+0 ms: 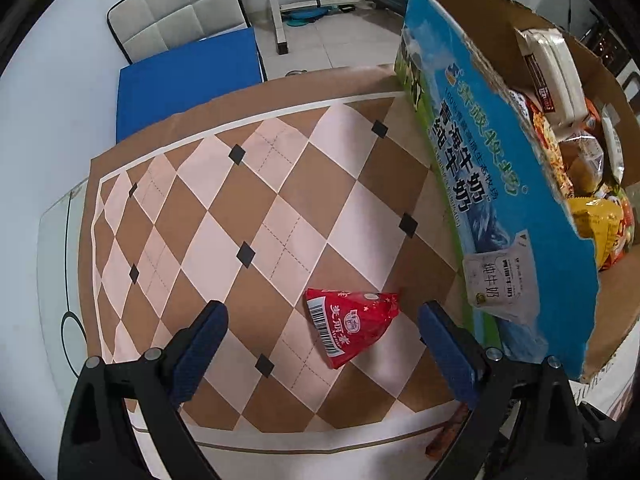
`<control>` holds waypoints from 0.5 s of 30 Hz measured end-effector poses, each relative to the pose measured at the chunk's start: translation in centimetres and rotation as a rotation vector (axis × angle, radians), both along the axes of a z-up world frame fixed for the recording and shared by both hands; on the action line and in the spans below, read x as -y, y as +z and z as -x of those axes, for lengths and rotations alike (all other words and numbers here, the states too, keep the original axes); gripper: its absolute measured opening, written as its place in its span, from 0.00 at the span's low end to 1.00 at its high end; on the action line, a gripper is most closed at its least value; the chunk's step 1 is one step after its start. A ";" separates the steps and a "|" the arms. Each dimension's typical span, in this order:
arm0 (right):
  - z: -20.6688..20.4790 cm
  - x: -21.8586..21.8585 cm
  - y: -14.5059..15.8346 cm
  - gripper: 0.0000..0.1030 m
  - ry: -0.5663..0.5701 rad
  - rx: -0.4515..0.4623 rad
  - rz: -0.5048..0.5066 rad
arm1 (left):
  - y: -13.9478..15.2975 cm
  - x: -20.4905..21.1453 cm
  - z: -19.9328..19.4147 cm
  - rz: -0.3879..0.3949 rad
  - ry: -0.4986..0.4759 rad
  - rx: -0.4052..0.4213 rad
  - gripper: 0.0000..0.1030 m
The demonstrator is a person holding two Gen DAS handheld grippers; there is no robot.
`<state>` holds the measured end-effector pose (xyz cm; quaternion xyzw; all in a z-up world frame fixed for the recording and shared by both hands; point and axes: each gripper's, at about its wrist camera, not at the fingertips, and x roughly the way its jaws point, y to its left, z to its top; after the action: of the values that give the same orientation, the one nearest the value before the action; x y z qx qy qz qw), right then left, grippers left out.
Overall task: Organize snacks
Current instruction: 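Grasp the brown-red snack packet with the right gripper and lift it, then grasp the small red packet with the left gripper while the right holds the brown-red packet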
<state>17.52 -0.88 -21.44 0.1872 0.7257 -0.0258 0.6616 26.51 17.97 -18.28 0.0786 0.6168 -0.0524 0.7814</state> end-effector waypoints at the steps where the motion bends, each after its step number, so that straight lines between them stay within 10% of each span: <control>1: -0.2 -0.2 -0.2 0.77 0.010 -0.009 0.030 | -0.1 -0.1 0.0 -0.003 0.001 -0.002 0.95; 12: 1.0 -1.6 -0.2 0.70 0.317 0.053 0.166 | -1.8 -0.1 -0.5 0.039 -0.013 -0.058 0.95; 15: 0.9 -0.5 -0.5 0.71 0.354 0.045 0.175 | -2.5 0.1 -0.6 0.060 -0.014 -0.062 0.79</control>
<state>16.58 -0.40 -21.95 -0.0010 0.7274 0.0323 0.6854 27.08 17.84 -20.81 0.0579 0.6384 -0.0787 0.7635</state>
